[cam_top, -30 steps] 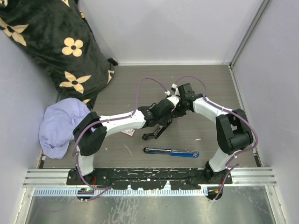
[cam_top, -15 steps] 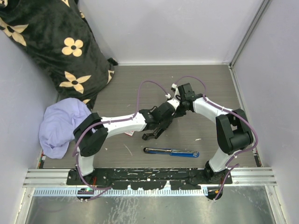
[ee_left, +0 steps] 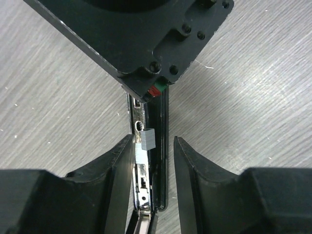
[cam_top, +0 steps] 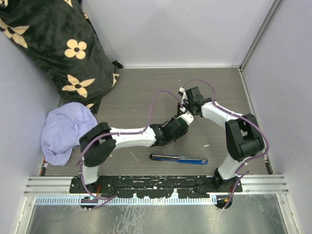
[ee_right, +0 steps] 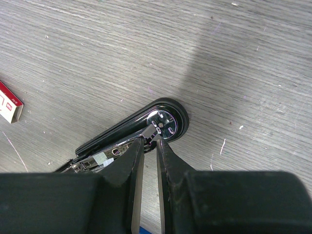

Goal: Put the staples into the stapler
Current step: Pick up the stapler.

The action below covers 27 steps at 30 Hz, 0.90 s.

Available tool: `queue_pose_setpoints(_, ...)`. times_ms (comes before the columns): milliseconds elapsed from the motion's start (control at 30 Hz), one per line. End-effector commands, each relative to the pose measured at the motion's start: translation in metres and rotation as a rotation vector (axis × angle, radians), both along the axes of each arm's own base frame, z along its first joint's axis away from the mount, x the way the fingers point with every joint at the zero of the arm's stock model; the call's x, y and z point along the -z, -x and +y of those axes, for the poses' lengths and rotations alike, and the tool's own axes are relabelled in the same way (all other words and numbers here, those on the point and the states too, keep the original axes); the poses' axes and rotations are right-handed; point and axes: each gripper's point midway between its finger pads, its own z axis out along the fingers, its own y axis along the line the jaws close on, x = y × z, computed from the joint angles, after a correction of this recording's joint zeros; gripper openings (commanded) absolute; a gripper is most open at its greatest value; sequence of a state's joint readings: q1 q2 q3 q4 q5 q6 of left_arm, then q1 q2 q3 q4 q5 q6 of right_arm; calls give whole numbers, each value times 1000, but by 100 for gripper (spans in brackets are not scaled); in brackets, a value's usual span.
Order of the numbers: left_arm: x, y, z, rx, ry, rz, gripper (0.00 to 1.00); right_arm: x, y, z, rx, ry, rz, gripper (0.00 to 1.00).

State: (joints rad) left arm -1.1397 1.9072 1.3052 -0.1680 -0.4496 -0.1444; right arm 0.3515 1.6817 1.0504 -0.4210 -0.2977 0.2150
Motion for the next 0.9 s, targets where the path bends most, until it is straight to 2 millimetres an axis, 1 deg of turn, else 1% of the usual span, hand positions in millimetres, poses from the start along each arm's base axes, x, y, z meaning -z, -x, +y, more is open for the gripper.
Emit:
queue_pose_setpoints(0, -16, -16, -8, -16, -10, -120, 38, 42, 38, -25, -28, 146, 154, 20)
queue_pose_setpoints(300, -5, -11, -13, 30, -71, -151, 37, 40, 38, -24, -30, 140, 150, 20)
queue_pose_setpoints(433, -4, -7, -18, 52, -81, -169, 37, 40, 37, -23, -32, 137, 149, 20)
queue_pose_setpoints(633, 2, -11, -19, 54, -129, -203, 37, 39, 38, -23, -33, 134, 147, 20)
queue_pose_setpoints(867, 7, -16, -18, 54, -184, -228, 34, 39, 38, -22, -35, 131, 147, 20)
